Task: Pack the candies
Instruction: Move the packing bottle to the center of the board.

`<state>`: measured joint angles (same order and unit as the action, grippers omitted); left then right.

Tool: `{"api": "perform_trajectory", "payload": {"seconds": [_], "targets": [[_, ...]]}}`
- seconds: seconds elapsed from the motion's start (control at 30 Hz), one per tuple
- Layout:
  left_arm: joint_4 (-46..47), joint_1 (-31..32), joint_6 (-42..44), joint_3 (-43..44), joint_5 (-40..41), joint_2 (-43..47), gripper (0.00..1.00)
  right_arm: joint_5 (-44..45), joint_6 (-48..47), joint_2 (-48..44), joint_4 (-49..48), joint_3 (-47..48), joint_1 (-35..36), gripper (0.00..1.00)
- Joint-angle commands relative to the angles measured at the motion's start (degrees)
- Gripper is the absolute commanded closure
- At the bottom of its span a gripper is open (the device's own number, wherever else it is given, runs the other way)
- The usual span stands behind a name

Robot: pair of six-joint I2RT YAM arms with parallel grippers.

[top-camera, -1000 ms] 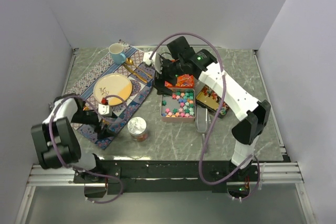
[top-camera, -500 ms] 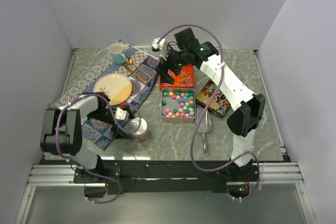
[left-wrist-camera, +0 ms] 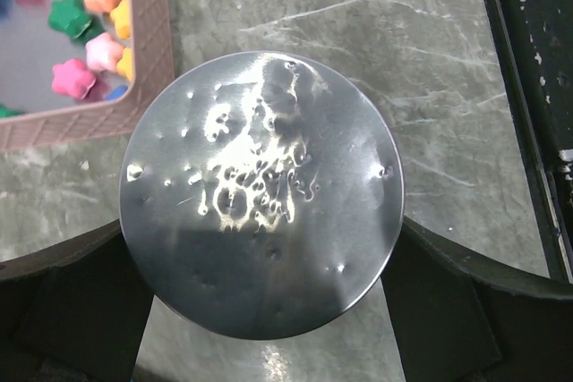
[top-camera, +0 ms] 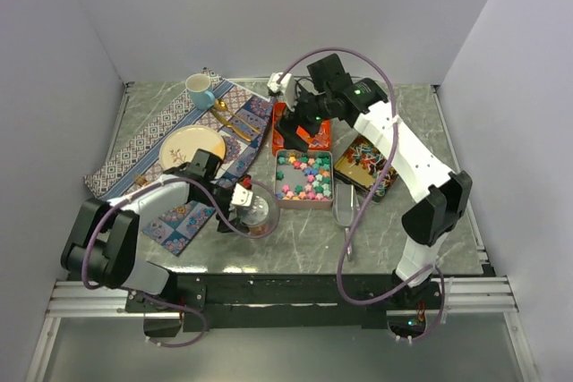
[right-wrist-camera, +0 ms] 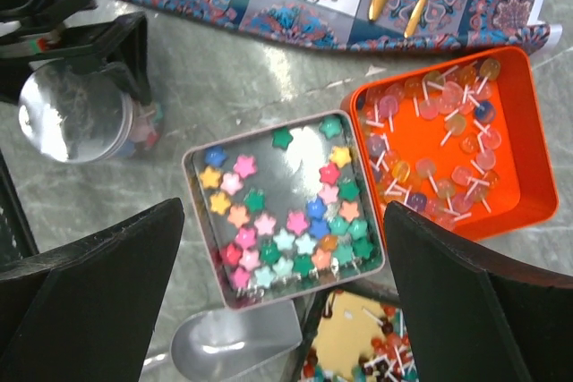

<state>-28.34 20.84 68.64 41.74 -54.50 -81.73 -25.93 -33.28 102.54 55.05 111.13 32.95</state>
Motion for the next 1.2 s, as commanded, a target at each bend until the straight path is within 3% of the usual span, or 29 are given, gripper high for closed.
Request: {"api": "perform_trajectory", "payload": {"seconds": [0.0,0.2,0.3,0.43,0.57,0.73,0.9,1.07,1.17], "targets": [[-8.01,2.8,4.2,3.96,3.96,-3.25,0.04,0.36,-2.75,-6.12,1.2,-2.67,-0.34,0.0],[-16.13,6.93,6.67,10.11,3.18,-4.05,0.04,-0.17,-2.32,-8.76,0.76,-6.1,-0.61,0.0],[-11.85,10.79,-2.93,11.61,1.5,-3.87,0.03,-0.78,-2.67,-10.68,1.03,-7.15,-1.48,0.0],[-0.17,15.88,-14.82,9.42,1.15,-4.75,0.03,-0.52,-4.07,-14.55,1.73,-11.1,-3.33,0.0],[22.48,21.16,-30.3,6.08,4.91,-6.06,0.03,0.36,-5.48,-20.78,0.94,-16.81,-5.52,0.0],[40.52,24.59,-45.77,1.34,9.05,-8.7,0.04,1.15,-5.4,-26.51,-0.82,-23.85,-6.05,0.0],[69.93,26.36,-65.19,-9.38,17.39,-8.97,0.04,2.9,-5.92,-31.69,-1.35,-29.73,-6.32,0.0],[87.02,26.44,-79.77,-20.35,25.66,-5.63,0.04,2.29,-8.54,-34.69,-1.52,-33.52,-7.37,0.0],[92.04,29.34,-82.17,-23.79,34.79,-6.59,0.04,0.89,-11.88,-34.08,-1.78,-34.4,-7.46,0.0]]}}
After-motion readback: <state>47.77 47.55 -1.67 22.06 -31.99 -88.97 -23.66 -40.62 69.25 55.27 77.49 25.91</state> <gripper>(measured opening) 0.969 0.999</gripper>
